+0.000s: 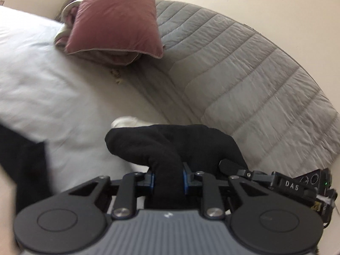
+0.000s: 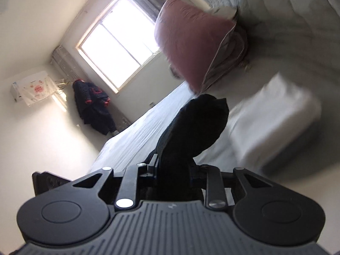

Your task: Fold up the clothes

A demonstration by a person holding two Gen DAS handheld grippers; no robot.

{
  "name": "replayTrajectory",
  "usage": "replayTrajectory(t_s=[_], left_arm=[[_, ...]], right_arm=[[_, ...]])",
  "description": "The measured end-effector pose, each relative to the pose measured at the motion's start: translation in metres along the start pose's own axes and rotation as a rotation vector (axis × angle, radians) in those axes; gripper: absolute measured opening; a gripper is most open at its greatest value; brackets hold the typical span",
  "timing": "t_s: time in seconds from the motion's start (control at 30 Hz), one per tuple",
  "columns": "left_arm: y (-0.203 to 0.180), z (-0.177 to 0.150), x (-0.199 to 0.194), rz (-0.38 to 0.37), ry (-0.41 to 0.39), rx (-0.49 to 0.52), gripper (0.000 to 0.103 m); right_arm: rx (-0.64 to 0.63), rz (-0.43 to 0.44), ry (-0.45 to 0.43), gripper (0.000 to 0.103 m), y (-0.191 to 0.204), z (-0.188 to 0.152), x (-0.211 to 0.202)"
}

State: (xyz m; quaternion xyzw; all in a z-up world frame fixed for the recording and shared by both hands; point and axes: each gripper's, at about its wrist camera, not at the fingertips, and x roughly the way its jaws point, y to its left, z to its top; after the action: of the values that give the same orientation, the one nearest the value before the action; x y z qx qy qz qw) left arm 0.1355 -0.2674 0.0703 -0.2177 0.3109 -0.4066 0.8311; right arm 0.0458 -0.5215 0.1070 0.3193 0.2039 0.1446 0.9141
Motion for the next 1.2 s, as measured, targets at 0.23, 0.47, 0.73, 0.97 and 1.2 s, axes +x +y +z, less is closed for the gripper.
replayTrajectory(t_s=[0.23, 0.47, 0.73, 0.97, 1.2], left_arm=[[-0.009, -0.004, 0.099, 0.062, -0.090, -0.031, 0.023], [0.014, -0.022, 0.133, 0.106, -0.054, -0.026, 0.040], [0.015, 0.002, 0.089, 0.193, -0.224, 0.060, 0.070], [0.004, 0.007, 0.146, 0.115, -0.105, 0.188, 0.069], [0.014, -0.009, 0.155, 0.155, -0.073, 0.292, 0.075]], right_arm=[[-0.016, -0.038, 0.017, 0.029, -0.079, 0.058, 0.037], [0.006, -0.195, 0.046, 0.045, -0.141, 0.039, 0.055], [-0.218, -0.225, -0.137, 0.053, -0.100, 0.046, 0.020], [-0.428, -0.330, -0.076, 0.046, -0.080, 0.034, 0.084], [-0.362, -0.430, -0.041, 0.028, -0.108, 0.021, 0.091]])
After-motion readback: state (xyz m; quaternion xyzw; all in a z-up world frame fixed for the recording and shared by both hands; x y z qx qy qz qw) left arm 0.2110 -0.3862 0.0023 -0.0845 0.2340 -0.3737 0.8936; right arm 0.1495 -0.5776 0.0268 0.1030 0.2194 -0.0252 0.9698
